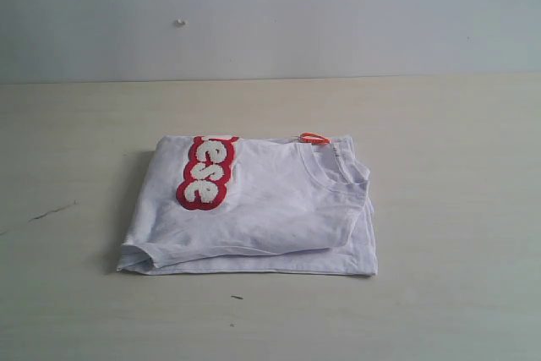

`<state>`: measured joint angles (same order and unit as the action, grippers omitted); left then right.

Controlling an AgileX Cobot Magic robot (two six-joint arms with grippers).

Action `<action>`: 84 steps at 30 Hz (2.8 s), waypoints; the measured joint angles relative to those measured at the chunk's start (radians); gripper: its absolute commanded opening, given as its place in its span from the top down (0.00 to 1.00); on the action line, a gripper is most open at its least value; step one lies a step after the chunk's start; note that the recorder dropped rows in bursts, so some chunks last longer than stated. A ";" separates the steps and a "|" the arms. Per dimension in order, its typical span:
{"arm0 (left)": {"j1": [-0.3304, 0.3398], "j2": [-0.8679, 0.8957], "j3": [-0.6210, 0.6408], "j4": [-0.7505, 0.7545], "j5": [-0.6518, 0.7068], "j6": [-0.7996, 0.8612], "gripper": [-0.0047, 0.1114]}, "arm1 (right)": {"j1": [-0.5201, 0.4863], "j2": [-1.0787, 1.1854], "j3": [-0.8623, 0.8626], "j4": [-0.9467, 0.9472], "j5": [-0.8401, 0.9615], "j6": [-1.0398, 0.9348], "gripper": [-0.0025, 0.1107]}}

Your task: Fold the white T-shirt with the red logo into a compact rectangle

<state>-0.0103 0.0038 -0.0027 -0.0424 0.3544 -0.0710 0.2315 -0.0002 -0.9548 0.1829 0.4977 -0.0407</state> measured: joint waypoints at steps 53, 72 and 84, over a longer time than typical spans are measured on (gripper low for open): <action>0.000 0.000 0.000 0.000 0.004 0.071 0.96 | -0.008 0.000 0.000 -0.049 0.000 0.000 0.98; 0.000 0.000 0.000 0.000 0.004 0.071 0.96 | -0.247 0.000 0.139 -0.027 -0.141 0.000 0.98; 0.000 0.000 0.000 0.000 0.004 0.071 0.96 | -0.249 0.004 0.578 -0.014 -0.203 0.000 0.98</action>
<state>-0.0103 0.0038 -0.0027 -0.0424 0.3585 0.0000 -0.0177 0.0034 -0.3765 0.1689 0.2951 -0.0407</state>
